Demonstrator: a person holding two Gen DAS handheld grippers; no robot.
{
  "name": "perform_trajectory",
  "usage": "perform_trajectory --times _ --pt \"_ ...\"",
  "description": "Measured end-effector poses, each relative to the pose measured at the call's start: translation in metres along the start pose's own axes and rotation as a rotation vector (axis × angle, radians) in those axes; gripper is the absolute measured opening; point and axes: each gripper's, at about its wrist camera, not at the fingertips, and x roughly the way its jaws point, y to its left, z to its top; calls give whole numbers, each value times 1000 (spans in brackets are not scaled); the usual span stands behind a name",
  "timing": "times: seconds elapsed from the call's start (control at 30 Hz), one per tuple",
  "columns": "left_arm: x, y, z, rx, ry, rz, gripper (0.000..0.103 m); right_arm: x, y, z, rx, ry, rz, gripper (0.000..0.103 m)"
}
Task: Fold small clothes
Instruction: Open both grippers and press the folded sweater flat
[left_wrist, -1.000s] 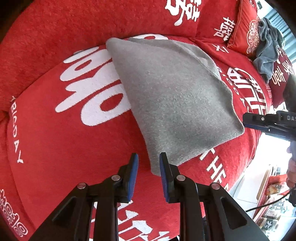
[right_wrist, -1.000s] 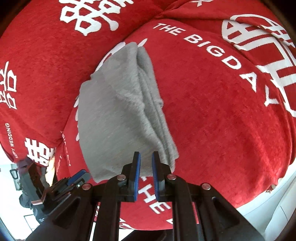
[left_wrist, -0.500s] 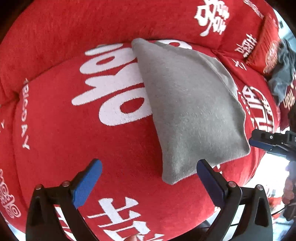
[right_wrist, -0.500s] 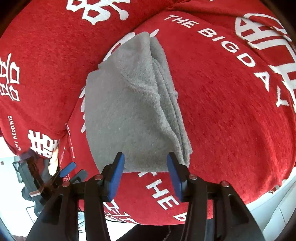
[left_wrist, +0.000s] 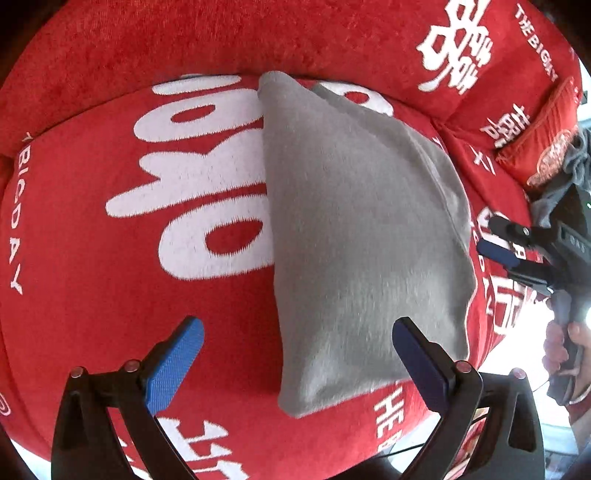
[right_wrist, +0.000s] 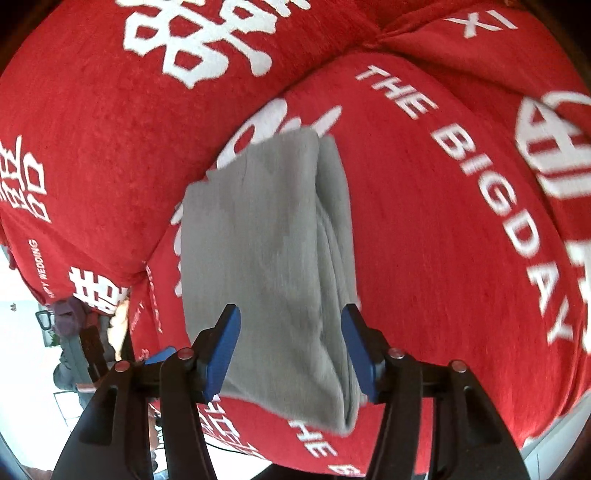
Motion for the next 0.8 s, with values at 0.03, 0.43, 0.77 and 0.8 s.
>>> perform_trajectory --times 0.03,0.43,0.77,0.8 --pt "1 0 3 -6 -4 4 102 3 -1 7 3 3 9 61" --pt "22 -2 23 -20 -15 101 102 42 -21 53 -14 92 16 8" --pt "33 -9 27 -21 16 98 102 17 -70 42 90 101 117 10" --pt "34 -8 27 -26 20 100 102 16 -72 43 89 100 123 10"
